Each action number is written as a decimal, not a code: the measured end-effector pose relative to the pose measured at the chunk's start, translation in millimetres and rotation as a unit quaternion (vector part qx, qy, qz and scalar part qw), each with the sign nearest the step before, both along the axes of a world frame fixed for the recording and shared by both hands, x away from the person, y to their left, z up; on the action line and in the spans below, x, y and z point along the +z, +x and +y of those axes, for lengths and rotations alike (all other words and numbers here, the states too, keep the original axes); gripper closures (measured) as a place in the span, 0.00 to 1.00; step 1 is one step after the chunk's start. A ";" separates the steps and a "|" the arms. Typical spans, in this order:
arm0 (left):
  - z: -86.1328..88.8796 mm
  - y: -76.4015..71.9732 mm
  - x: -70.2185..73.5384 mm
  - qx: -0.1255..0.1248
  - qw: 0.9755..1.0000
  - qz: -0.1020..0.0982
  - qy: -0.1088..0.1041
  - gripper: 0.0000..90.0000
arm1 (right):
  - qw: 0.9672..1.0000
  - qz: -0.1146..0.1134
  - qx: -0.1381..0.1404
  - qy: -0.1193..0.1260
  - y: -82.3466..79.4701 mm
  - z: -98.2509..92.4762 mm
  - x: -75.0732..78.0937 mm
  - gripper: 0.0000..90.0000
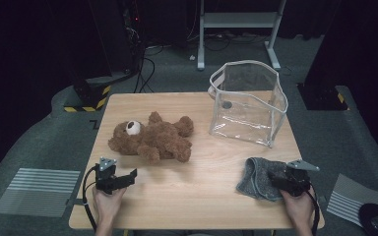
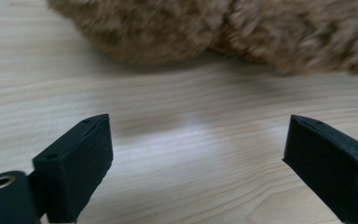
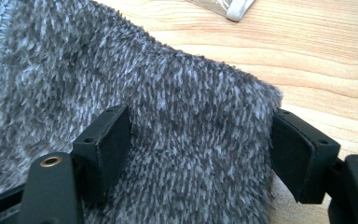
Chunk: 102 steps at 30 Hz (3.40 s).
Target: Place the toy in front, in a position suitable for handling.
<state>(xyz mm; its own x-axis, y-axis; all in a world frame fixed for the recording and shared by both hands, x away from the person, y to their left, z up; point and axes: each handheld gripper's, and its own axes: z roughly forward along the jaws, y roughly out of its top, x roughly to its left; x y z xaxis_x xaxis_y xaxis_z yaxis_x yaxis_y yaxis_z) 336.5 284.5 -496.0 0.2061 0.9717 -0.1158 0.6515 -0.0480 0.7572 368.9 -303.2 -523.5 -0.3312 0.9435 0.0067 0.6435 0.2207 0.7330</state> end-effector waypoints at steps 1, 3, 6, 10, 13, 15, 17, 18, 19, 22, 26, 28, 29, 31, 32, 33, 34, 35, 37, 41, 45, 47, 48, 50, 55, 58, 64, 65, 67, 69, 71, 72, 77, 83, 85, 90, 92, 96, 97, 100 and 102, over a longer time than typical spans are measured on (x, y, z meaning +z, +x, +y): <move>-2.4 1.5 4.3 -0.005 1.000 -0.006 -0.003 0.07 | 1.000 0.000 0.000 0.000 0.0 0.0 0.0 0.28; -4.1 3.5 8.6 -0.010 1.000 -0.011 -0.003 0.06 | 1.000 0.000 0.000 0.000 0.0 0.0 0.0 0.28; -5.2 5.4 13.3 -0.014 1.000 -0.015 -0.006 0.05 | 1.000 0.000 0.001 0.000 0.1 -0.1 0.0 0.28; -7.5 10.7 22.7 -0.021 0.999 -0.021 -0.012 0.04 | 1.000 0.000 0.000 0.000 0.1 -0.1 0.0 0.28; -10.4 13.7 26.7 -0.025 0.999 -0.022 -0.010 0.03 | 1.000 0.000 0.000 0.000 0.1 -0.1 0.0 0.28; -12.6 16.1 29.9 -0.031 0.999 -0.024 -0.010 0.03 | 1.000 0.000 0.000 0.000 0.1 -0.1 0.0 0.28; -13.9 17.4 31.6 -0.033 0.999 -0.025 -0.011 0.03 | 1.000 0.000 0.000 0.000 0.1 -0.1 0.0 0.28; -15.1 19.0 33.2 -0.035 0.999 -0.025 -0.011 0.03 | 1.000 0.000 0.000 0.000 0.1 -0.1 0.0 0.28; -17.4 22.4 36.4 -0.040 0.999 -0.027 -0.008 0.03 | 1.000 0.000 0.000 0.000 0.1 -0.1 0.0 0.28; -18.7 26.1 37.9 -0.041 0.999 -0.025 -0.008 0.02 | 1.000 0.000 0.000 -0.001 -0.1 0.2 0.0 0.28; -21.4 29.8 42.5 -0.045 0.999 -0.026 -0.008 0.02 | 1.000 0.000 0.000 -0.001 -0.1 0.2 0.0 0.28; -23.4 32.1 46.1 -0.048 0.998 -0.029 -0.004 0.02 | 1.000 0.000 0.001 -0.001 0.1 0.0 0.0 0.28; -24.3 33.6 47.6 -0.049 0.998 -0.030 -0.006 0.02 | 1.000 0.000 0.000 -0.001 -0.1 0.1 0.0 0.28; -26.4 37.7 50.2 -0.052 0.998 -0.028 -0.008 0.02 | 1.000 0.000 0.000 -0.001 -0.1 0.2 0.0 0.28; -27.6 39.8 51.3 -0.053 0.998 -0.028 -0.006 0.02 | 1.000 0.000 0.000 -0.001 -0.1 0.2 0.0 0.28; -30.5 43.7 53.4 -0.055 0.998 -0.028 -0.004 0.02 | 1.000 -0.001 0.001 -0.001 -0.1 0.2 0.0 0.28; -30.5 43.7 53.4 -0.055 0.998 -0.028 -0.004 0.02 | 1.000 -0.001 0.001 -0.001 -0.1 0.2 0.0 0.28; -32.7 47.6 54.5 -0.059 0.998 -0.025 -0.006 0.02 | 1.000 -0.002 0.002 -0.002 0.1 0.0 0.0 0.28; -35.7 50.8 55.5 -0.060 0.998 -0.025 -0.005 0.02 | 1.000 -0.001 0.001 -0.001 -0.1 0.2 0.0 0.28; -39.9 56.9 57.2 -0.066 0.998 -0.021 -0.002 0.02 | 1.000 -0.002 0.002 -0.002 0.1 -0.1 0.0 0.28; -43.3 62.3 58.5 -0.068 0.998 -0.017 -0.005 0.02 | 1.000 -0.002 0.002 -0.002 -0.1 0.1 0.0 0.28; -46.1 64.7 59.6 -0.072 0.997 -0.017 -0.002 0.02 | 1.000 -0.002 0.003 -0.003 0.1 -0.1 0.0 0.28; -46.1 64.7 59.6 -0.072 0.997 -0.017 -0.002 0.02 | 1.000 -0.002 0.003 -0.003 0.1 -0.1 0.0 0.28; -48.6 67.9 60.8 -0.076 0.997 -0.016 0.000 0.02 | 1.000 -0.001 0.001 -0.002 -0.2 0.2 0.0 0.28; -54.8 80.3 62.2 -0.077 0.997 -0.012 0.011 0.02 | 1.000 0.000 0.000 0.000 -0.1 0.2 0.0 0.28; -57.0 85.0 62.1 -0.079 0.997 -0.008 0.012 0.02 | 1.000 0.000 -0.001 -0.001 -0.1 0.4 0.0 0.28; -59.9 92.8 64.1 -0.077 0.997 -0.008 0.008 0.01 | 1.000 0.000 -0.001 0.000 -0.1 0.3 0.0 0.28; -60.7 94.8 66.1 -0.074 0.997 -0.014 0.013 0.00 | 1.000 0.000 0.000 0.000 0.0 0.2 0.0 0.28; -61.7 97.5 68.7 -0.073 0.997 -0.018 0.020 0.01 | 1.000 0.000 0.000 0.000 0.0 0.2 0.0 0.28; -62.4 100.7 70.9 -0.076 0.997 -0.024 0.019 0.03 | 1.000 0.000 0.000 0.000 0.0 0.2 0.0 0.28; -64.4 105.1 72.5 -0.078 0.996 -0.023 0.020 0.03 | 1.000 0.000 -0.001 0.000 -0.1 0.3 0.0 0.28; -64.4 105.1 72.5 -0.078 0.996 -0.023 0.020 0.04 | 1.000 0.000 -0.001 0.000 -0.1 0.3 0.0 0.28; -68.3 120.7 70.9 -0.079 0.997 -0.002 0.017 0.01 | 1.000 0.000 0.000 0.000 -0.1 0.3 0.0 0.28; -67.7 130.1 67.3 -0.076 0.997 0.011 0.021 0.00 | 1.000 -0.001 0.000 -0.001 -0.2 0.3 0.0 0.28; -68.1 132.7 65.0 -0.076 0.997 0.016 0.022 0.00 | 1.000 -0.001 0.000 -0.001 -0.2 0.3 0.0 0.28; -69.9 137.9 61.5 -0.081 0.996 0.022 0.019 0.00 | 1.000 -0.001 0.000 0.000 -0.2 0.3 0.0 0.28; -69.8 139.7 59.4 -0.084 0.996 0.025 0.015 0.00 | 1.000 -0.001 0.000 0.000 -0.1 0.3 0.0 0.28; -72.4 141.3 56.3 -0.083 0.996 0.028 0.024 0.01 | 1.000 -0.001 0.000 0.000 -0.2 0.3 0.0 0.28; -73.5 142.3 53.9 -0.087 0.995 0.033 0.025 0.01 | 1.000 -0.001 0.000 -0.001 -0.2 0.4 0.0 0.28; -74.2 143.1 51.9 -0.095 0.994 0.040 0.028 0.03 | 1.000 -0.002 0.001 -0.002 -0.1 0.3 0.0 0.28; -74.6 143.0 51.2 -0.099 0.994 0.044 0.030 0.04 | 1.000 -0.001 0.000 -0.002 -0.3 0.4 0.0 0.28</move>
